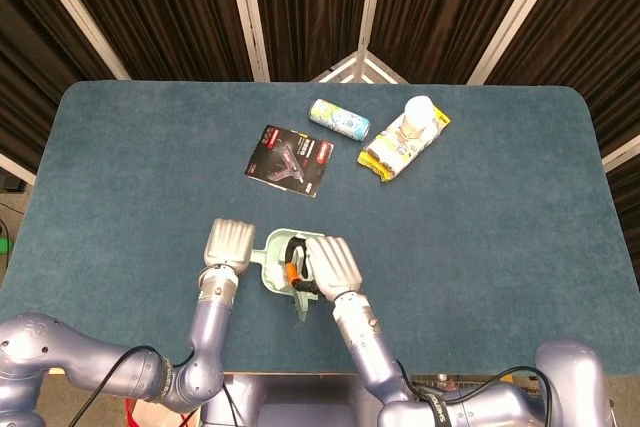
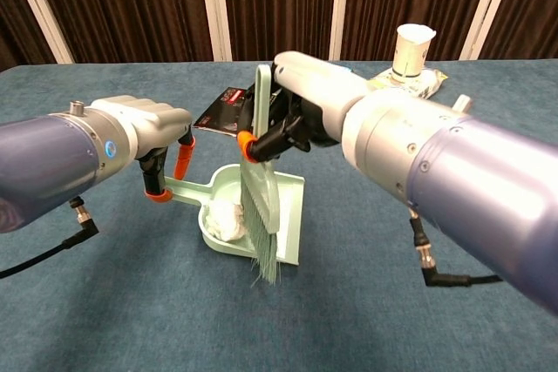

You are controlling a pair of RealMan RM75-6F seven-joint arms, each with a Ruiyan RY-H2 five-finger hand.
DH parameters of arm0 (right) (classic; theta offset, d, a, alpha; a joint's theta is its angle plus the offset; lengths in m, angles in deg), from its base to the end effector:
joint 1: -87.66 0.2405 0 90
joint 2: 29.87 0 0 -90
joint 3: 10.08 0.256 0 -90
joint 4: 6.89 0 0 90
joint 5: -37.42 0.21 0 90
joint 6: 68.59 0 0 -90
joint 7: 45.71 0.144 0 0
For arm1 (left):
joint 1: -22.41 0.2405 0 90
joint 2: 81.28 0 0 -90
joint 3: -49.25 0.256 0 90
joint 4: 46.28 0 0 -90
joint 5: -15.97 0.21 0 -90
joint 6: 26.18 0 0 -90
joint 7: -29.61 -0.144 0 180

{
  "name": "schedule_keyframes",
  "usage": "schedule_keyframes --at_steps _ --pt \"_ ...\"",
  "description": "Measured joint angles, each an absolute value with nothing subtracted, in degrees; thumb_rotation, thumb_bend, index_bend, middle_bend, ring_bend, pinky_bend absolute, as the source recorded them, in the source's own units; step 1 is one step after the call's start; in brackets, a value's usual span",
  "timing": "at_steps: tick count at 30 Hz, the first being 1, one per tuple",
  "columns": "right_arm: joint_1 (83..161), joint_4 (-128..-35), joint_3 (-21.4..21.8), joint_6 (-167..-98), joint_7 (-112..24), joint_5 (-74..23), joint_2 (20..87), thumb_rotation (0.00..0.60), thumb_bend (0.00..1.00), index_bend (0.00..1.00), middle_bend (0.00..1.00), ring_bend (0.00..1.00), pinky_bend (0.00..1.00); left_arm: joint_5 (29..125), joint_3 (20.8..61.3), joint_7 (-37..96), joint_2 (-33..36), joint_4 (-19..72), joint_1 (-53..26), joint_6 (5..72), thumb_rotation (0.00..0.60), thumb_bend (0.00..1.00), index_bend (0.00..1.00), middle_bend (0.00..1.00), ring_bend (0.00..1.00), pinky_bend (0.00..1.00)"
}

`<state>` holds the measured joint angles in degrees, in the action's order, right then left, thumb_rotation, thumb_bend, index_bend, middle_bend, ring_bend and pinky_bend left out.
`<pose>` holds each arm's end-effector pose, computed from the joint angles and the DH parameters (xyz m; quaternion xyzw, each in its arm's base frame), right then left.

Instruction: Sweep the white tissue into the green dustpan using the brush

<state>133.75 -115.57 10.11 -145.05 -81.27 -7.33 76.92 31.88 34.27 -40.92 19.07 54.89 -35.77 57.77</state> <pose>-0.0061 -0.2705 -0.0416 0.6144 -0.5405 0.4717 0.3286 -0.0719 0.3092 -0.0472 -0.7450 -0.3605 -0.1484 0.5413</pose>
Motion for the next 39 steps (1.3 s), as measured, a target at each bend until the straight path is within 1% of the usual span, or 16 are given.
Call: schedule_keyframes --at_steps 8,10,12,13,15,17,18,19,21,24,32,39 --pt "133.36 -111.83 9.34 -145.68 -81.61 -12.72 73.46 0.6 1.0 0.92 0.75 0.84 1.0 32.24 34.51 -40.63 18.82 55.16 -35.46 57.88 0.6 0.52 0.59 1.0 0.98 1.0" --pt "133.02 -110.86 8.9 -145.69 -81.53 -13.89 72.39 0.6 1.0 0.92 0.75 0.84 1.0 32.4 34.65 -40.62 18.85 55.33 -35.41 58.03 0.6 0.51 0.57 1.0 0.98 1.0" --pt "132.39 -109.96 8.62 -145.66 -80.97 -14.47 71.34 0.6 1.0 0.92 0.75 0.84 1.0 32.44 34.78 -40.64 18.89 55.48 -35.34 58.2 0.6 0.44 0.49 0.99 0.97 1.0" --pt "132.09 -109.71 8.55 -145.65 -80.69 -14.49 70.95 0.6 1.0 0.92 0.75 0.84 1.0 32.47 34.87 -40.7 18.89 55.59 -35.31 58.3 0.6 0.37 0.45 0.98 0.97 1.0" --pt "131.53 -109.4 8.44 -145.68 -80.26 -14.55 70.19 0.6 1.0 0.92 0.75 0.84 1.0 32.56 35.03 -40.75 18.84 55.82 -35.24 58.41 0.6 0.19 0.35 0.95 0.96 1.0" --pt "131.15 -109.2 8.3 -145.66 -80.04 -14.73 69.56 0.6 1.0 0.92 0.75 0.84 1.0 32.57 35.24 -40.99 18.7 56.04 -35.16 58.61 0.6 0.07 0.29 0.94 0.96 1.0" --pt "130.92 -109.1 8.19 -145.63 -79.94 -14.86 69.13 0.6 1.0 0.92 0.75 0.84 1.0 32.45 35.31 -41.19 18.64 56.15 -35.14 58.71 0.6 0.03 0.26 0.93 0.95 1.0" --pt "130.75 -109.07 8.11 -145.61 -79.85 -14.96 68.82 0.6 1.0 0.92 0.75 0.84 1.0 32.19 35.37 -41.46 18.52 56.36 -35.12 58.87 0.6 0.01 0.25 0.93 0.95 1.0" --pt "130.36 -109.04 7.99 -145.61 -79.65 -15.13 68.24 0.6 1.0 0.92 0.75 0.84 1.0 31.83 35.42 -41.86 18.27 56.74 -35.07 59.11 0.6 0.0 0.21 0.92 0.95 1.0" --pt "129.97 -109.05 7.82 -145.62 -79.51 -15.54 67.48 0.6 1.0 0.92 0.75 0.84 1.0 31.58 35.51 -42.08 17.59 57.41 -34.88 59.32 0.6 0.0 0.19 0.91 0.94 1.0" --pt "129.33 -107.98 6.84 -145.71 -79.64 -18.31 65.73 0.6 1.0 0.92 0.75 0.84 1.0 33.58 35.2 -38.86 14.51 59.75 -33.32 58.96 0.6 0.0 0.19 0.91 0.94 1.0" --pt "128.0 -104.56 4.41 -145.9 -79.69 -23.03 62.39 0.6 1.0 0.92 0.75 0.84 1.0 37.22 35.24 -33.65 8.36 63.84 -30.47 57.93 0.6 0.0 0.2 0.92 0.94 1.0"
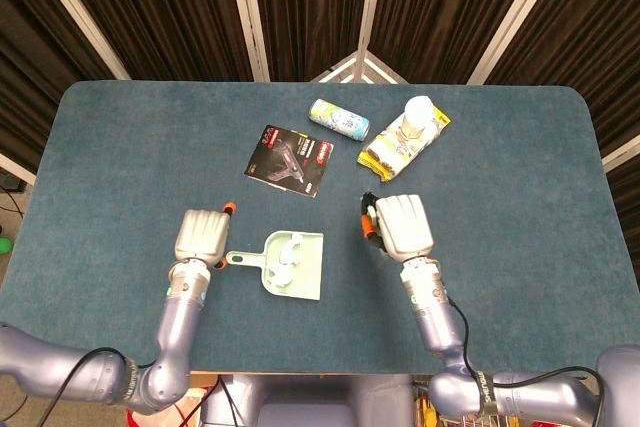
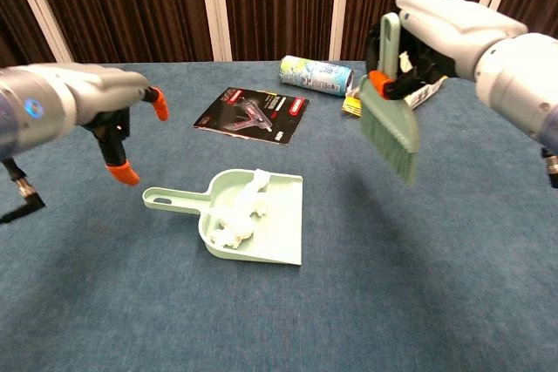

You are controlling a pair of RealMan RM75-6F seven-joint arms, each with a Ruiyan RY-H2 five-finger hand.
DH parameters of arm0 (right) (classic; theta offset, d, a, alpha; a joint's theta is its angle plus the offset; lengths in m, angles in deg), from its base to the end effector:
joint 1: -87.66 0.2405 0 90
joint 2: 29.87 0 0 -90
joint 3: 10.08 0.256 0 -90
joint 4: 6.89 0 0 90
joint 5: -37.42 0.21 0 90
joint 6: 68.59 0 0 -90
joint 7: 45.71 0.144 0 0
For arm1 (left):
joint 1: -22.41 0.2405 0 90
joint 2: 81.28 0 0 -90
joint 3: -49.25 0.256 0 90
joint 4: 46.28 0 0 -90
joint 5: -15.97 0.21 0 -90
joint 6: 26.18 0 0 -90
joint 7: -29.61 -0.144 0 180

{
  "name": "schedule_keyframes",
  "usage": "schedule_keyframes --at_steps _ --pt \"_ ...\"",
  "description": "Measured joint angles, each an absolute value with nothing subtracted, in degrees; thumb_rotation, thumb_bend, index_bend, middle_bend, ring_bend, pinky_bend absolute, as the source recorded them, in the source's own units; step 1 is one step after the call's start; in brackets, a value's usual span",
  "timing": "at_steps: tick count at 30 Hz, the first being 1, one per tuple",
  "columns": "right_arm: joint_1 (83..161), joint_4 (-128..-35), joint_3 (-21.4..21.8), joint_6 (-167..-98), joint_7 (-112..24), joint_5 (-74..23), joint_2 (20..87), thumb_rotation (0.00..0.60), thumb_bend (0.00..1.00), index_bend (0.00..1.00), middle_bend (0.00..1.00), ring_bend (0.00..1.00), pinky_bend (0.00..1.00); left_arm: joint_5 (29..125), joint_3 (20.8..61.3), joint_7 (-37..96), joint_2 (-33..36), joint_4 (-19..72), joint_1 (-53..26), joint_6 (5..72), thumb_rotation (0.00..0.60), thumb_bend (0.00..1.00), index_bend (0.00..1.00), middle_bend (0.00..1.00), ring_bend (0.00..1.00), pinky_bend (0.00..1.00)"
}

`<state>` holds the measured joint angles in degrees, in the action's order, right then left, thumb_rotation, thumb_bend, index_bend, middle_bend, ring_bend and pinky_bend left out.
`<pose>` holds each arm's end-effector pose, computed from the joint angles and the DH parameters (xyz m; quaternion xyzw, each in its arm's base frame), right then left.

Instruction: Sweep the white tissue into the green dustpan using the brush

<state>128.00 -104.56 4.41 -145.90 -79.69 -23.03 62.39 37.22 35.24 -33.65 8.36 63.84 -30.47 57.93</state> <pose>-0.0995 -0.3214 0.0189 0.6426 -0.3552 0.4611 0.4983 -0.0946 0.3116 0.0056 -0.7119 -0.3852 -0.1967 0.5533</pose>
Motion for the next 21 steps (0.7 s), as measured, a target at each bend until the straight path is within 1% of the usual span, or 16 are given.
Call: schedule_keyframes --at_steps 10,13,15,16,18,20,21 --pt "125.32 -97.43 0.92 -146.92 -79.98 -28.14 59.24 0.6 1.0 0.92 0.75 0.84 1.0 43.53 37.69 -25.31 -1.71 68.48 -25.33 54.63 0.6 0.0 0.22 0.9 0.94 1.0" --pt "124.81 -95.14 -0.44 -147.36 -81.39 -30.14 58.85 0.6 1.0 0.92 0.75 0.82 0.99 45.59 38.48 -22.84 -3.69 69.22 -24.05 53.65 0.6 0.0 0.22 0.9 0.93 1.0" --pt "124.63 -93.33 -1.5 -147.64 -83.11 -32.08 58.63 0.6 1.0 0.89 0.75 0.76 0.92 46.82 38.99 -21.39 -4.67 69.51 -23.3 53.13 0.6 0.0 0.22 0.89 0.92 1.0" --pt "124.54 -92.64 -1.92 -147.7 -84.05 -32.71 58.56 0.6 1.0 0.83 0.71 0.69 0.83 47.37 39.22 -20.72 -5.1 69.61 -22.94 52.9 0.6 0.0 0.21 0.88 0.92 1.0" --pt "124.24 -91.81 -2.83 -147.67 -86.43 -33.22 58.46 0.6 1.0 0.73 0.63 0.58 0.68 48.45 39.69 -19.18 -5.84 69.73 -22.15 52.43 0.6 0.0 0.21 0.86 0.9 1.0" --pt "123.88 -91.75 -3.59 -147.18 -88.22 -32.96 58.33 0.6 1.0 0.59 0.5 0.41 0.51 49.35 40.23 -17.94 -6.61 69.7 -21.42 51.9 0.6 0.0 0.21 0.82 0.87 1.0" --pt "123.66 -92.05 -3.9 -146.6 -89.05 -32.38 58.19 0.6 0.98 0.53 0.44 0.35 0.46 49.73 40.47 -17.52 -6.9 69.63 -21.16 51.67 0.6 0.0 0.2 0.8 0.86 1.0"
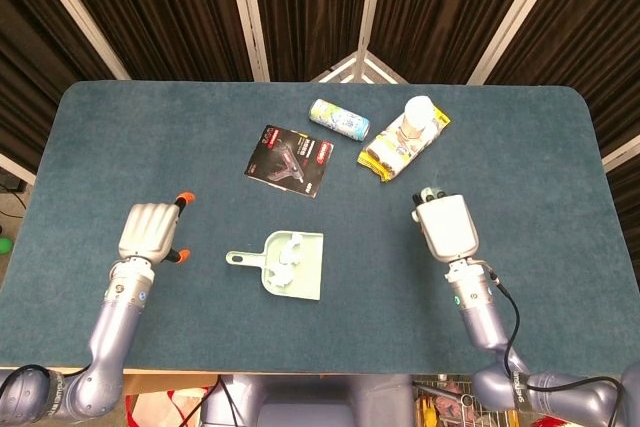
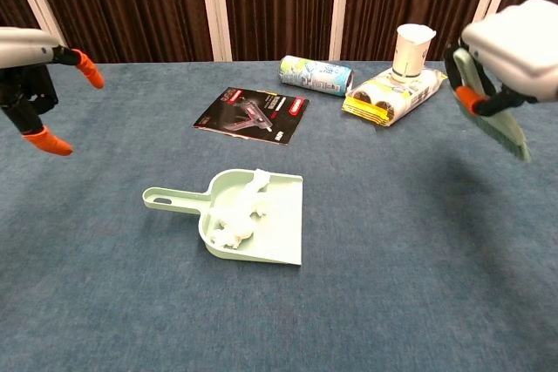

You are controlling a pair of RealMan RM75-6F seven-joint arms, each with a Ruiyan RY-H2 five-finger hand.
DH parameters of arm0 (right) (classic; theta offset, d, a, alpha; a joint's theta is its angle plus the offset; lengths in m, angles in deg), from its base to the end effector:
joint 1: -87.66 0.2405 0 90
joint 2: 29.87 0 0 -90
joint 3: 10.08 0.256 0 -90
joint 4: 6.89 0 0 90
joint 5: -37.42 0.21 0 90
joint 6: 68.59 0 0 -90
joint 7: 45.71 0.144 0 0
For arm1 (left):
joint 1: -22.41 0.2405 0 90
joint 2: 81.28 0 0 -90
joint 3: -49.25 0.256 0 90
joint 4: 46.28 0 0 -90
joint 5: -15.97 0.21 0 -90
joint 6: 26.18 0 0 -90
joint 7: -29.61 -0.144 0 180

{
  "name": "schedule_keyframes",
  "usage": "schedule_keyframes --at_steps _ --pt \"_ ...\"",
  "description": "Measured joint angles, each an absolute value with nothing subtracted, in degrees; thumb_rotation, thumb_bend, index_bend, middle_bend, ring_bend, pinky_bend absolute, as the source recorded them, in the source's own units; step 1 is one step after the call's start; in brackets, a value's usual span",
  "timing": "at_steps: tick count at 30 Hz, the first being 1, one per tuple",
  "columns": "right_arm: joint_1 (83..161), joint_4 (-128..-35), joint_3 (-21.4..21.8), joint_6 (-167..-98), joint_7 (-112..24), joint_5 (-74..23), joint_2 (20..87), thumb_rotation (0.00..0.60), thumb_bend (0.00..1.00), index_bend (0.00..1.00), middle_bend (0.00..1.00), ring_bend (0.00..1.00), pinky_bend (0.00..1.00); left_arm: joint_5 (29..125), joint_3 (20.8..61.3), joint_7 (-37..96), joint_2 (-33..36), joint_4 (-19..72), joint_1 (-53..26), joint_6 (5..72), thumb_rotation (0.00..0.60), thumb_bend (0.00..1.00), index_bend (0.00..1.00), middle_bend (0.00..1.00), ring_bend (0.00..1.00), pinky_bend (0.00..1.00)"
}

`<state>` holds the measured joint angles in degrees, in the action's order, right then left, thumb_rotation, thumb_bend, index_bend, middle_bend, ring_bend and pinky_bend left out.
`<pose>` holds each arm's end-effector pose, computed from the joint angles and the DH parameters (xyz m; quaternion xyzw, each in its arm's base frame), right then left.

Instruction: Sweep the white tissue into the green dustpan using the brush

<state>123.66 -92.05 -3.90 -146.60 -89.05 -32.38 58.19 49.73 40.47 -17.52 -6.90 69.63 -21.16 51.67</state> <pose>-0.1764 -0.3219 0.0323 0.7095 -0.1729 0.3287 0.5989 -0.1466 0.3025 0.0666 -0.6807 -0.4121 -0.2540 0.5499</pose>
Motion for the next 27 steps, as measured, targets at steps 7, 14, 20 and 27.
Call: schedule_keyframes --at_steps 7,14,20,27 --pt "122.5 -97.81 -4.35 -143.41 -94.5 -24.83 57.4 0.6 0.46 0.0 0.03 0.0 0.16 53.1 41.76 -14.22 -8.41 68.73 -19.51 50.29 0.6 0.0 0.19 0.72 0.81 0.97" --pt "121.94 -105.63 -3.33 -142.37 -96.77 -19.83 58.03 0.6 0.34 0.0 0.0 0.0 0.15 55.1 42.36 -12.09 -9.36 68.77 -18.33 49.71 0.6 0.0 0.17 0.68 0.79 0.94" --pt "121.7 -108.76 -1.81 -143.09 -93.42 -20.48 59.26 0.6 0.34 0.0 0.0 0.0 0.15 57.36 42.73 -9.64 -10.38 69.57 -17.01 49.62 0.6 0.0 0.05 0.54 0.64 0.79" --pt "119.81 -111.44 -1.26 -144.34 -86.0 -23.36 59.11 0.6 0.34 0.0 0.0 0.0 0.15 64.97 44.0 -3.76 -11.86 70.73 -13.89 50.35 0.6 0.0 0.0 0.13 0.27 0.44"
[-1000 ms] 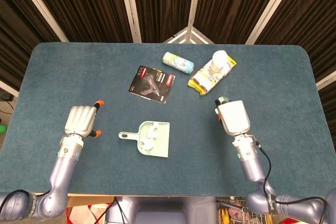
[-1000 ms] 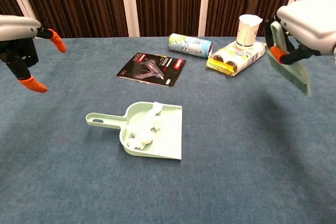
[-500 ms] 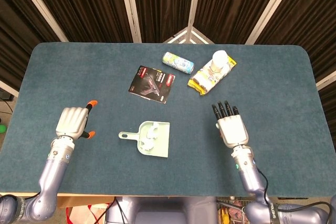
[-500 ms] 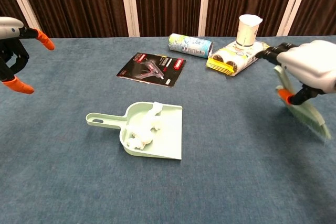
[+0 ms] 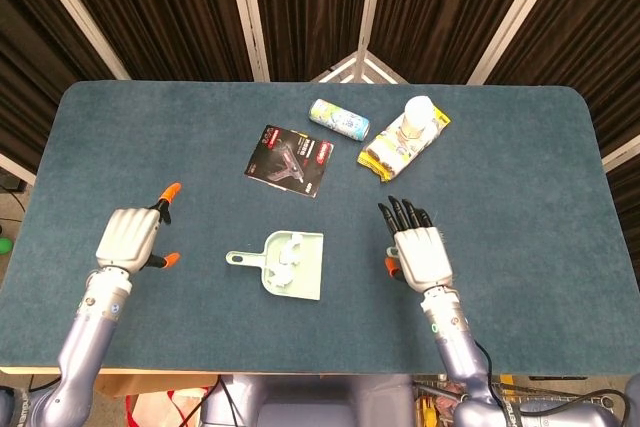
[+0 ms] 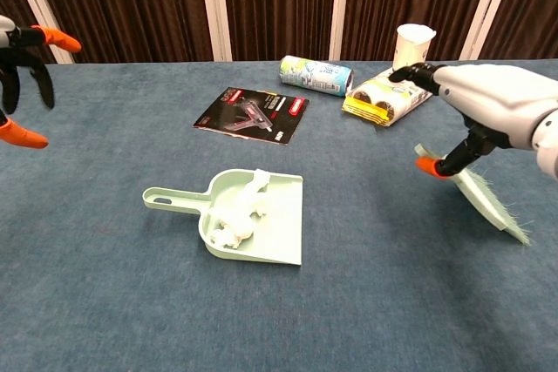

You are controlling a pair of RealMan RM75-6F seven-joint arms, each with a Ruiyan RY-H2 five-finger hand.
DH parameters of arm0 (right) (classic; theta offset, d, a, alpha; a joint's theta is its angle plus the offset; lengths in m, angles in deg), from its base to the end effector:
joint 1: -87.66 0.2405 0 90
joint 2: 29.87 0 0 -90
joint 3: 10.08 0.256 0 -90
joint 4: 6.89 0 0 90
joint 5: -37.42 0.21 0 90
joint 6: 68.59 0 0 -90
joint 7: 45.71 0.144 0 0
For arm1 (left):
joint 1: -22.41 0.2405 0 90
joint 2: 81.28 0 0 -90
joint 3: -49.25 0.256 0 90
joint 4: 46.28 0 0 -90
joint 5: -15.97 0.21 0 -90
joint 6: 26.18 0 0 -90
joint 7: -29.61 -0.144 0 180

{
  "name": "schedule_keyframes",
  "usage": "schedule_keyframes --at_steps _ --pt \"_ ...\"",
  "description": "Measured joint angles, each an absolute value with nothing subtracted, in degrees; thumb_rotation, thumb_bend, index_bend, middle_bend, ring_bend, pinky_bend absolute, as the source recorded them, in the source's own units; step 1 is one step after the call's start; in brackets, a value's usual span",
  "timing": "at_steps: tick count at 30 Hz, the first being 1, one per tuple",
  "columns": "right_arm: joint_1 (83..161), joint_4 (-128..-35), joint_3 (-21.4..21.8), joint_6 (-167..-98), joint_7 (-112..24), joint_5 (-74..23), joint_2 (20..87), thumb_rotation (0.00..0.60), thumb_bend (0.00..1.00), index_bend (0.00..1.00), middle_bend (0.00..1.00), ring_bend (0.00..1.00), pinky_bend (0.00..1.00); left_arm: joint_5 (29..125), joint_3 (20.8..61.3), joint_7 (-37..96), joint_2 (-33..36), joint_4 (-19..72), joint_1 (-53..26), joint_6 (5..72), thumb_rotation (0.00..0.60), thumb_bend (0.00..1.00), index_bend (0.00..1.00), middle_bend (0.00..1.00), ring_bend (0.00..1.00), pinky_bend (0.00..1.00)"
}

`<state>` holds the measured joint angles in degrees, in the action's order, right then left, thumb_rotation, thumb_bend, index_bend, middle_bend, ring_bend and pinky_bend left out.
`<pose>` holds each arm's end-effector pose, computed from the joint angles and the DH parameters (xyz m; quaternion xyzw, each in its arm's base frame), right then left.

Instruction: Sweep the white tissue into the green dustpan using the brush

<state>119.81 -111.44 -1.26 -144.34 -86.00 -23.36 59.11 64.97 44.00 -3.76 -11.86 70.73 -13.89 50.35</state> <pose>-0.1390 -0.2757 0.0122 0.6814 -0.3792 0.3773 0.4996 -0.1654 0.2814 0.0883 -0.6617 -0.4257 -0.3282 0.5227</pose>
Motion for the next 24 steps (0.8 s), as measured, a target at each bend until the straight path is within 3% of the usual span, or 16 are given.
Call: schedule_keyframes --at_steps 4,10,14,17,24 --pt "118.56 -111.91 -2.33 -144.43 -84.47 -24.03 57.33 0.6 0.33 0.0 0.0 0.0 0.1 71.47 46.01 -0.3 -13.31 71.47 -11.08 51.26 0.6 0.0 0.0 0.01 0.16 0.34" --pt "116.5 -114.37 -2.56 -143.38 -76.83 -23.55 54.67 0.6 0.32 0.0 0.0 0.0 0.09 80.76 50.28 4.34 -15.04 71.58 -6.0 53.21 0.6 0.0 0.0 0.0 0.11 0.3" --pt "114.99 -116.41 -2.97 -142.92 -72.57 -24.87 51.4 0.6 0.32 0.0 0.0 0.0 0.09 85.42 52.69 6.08 -15.76 71.04 -2.88 54.48 0.6 0.0 0.0 0.0 0.01 0.17" --pt "113.67 -116.22 -4.07 -143.48 -72.52 -26.61 49.75 0.6 0.32 0.0 0.0 0.0 0.08 88.55 54.45 6.48 -16.19 70.23 -0.9 55.74 0.6 0.0 0.0 0.0 0.0 0.09" --pt "108.67 -114.01 -7.2 -147.09 -64.86 -31.59 46.31 0.6 0.32 0.0 0.0 0.0 0.01 97.09 58.26 10.13 -16.7 65.79 4.1 59.47 0.6 0.0 0.0 0.0 0.0 0.04"
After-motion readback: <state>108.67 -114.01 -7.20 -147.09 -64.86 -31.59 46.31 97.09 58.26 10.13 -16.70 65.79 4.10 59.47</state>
